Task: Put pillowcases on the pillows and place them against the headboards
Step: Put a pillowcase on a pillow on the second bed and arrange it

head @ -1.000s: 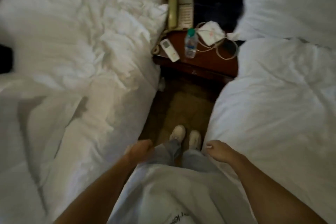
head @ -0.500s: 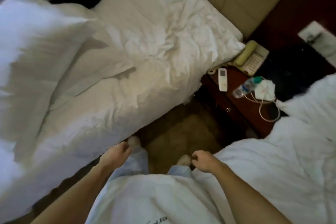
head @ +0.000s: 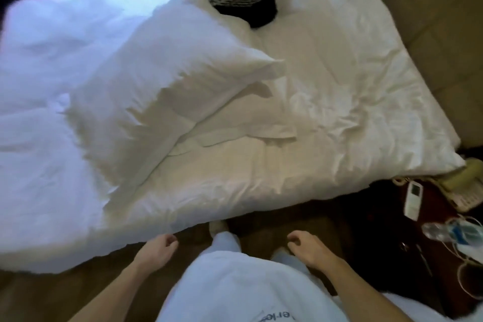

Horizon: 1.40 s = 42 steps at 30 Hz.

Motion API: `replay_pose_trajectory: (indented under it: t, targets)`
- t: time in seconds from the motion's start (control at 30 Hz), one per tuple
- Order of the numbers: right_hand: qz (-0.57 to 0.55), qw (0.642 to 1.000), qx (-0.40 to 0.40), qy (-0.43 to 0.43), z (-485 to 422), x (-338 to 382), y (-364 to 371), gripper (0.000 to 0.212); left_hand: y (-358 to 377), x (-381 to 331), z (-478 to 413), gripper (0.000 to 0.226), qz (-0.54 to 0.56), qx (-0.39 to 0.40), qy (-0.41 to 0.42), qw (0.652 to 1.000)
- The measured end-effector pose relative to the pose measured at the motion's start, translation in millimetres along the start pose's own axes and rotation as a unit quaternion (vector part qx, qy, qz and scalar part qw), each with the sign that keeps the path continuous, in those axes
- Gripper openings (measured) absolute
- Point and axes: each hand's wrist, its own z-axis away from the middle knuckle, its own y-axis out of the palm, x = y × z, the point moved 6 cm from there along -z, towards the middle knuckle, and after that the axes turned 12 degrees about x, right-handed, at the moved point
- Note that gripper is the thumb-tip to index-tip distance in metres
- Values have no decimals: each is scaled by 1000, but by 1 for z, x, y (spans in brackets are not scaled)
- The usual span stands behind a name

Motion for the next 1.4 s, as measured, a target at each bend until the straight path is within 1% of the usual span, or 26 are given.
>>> replay_pose_trajectory:
  t: [0.13,0.27,0.4,0.43,0.53,0.63,0.7,0.8,0.93,1.0,1.03,1.13,1.2,1.27,1.37,1.4]
  targets:
    - [68,996,28,-45,-17,60,-18,34,-31,39,9,26,58,-30,-20,998]
    - [133,988,31,-69,-34,96,-47,35,-32,47,21,28,99,-44,-60,992]
    - [171,978,62,-100,-61,133,-72,21,-20,25,19,32,135,-23,-79,987]
    - [175,976,67,-114,-66,143,-78,21,-19,16,20,34,139,-21,-83,987]
    - [176,973,73,-130,-79,168,-96,37,-27,-13,24,40,142,-31,-104,984]
    - [174,971,88,-138,-87,190,-120,41,-56,-39,22,35,133,-53,-101,984]
    - [182,969,82,-145,-91,207,-137,42,-78,-51,19,36,147,-66,-96,982]
    - [185,969,56,-151,-89,230,-163,41,-116,-62,13,40,172,-100,-106,974]
    - [152,975,21,-158,-100,260,-195,42,-161,-66,0,46,177,-127,-90,972]
    - [138,976,-9,-171,-113,276,-211,56,-185,-64,-8,47,174,-131,-80,973]
    - [133,975,-25,-177,-114,287,-218,59,-199,-64,-13,47,165,-135,-71,974]
    - [142,967,-94,-192,-77,339,-235,47,-243,-62,-27,48,124,-155,-42,979]
    - [149,959,-133,-201,-62,371,-243,47,-271,-57,-34,49,111,-167,-30,979]
    - [156,952,-158,-210,-55,400,-248,47,-300,-54,-37,50,89,-204,-27,975]
    - [145,943,-202,-222,-50,444,-251,45,-350,-55,-36,49,70,-286,-17,955]
    - [148,937,-219,-226,-47,460,-252,44,-366,-55,-39,51,65,-301,-9,951]
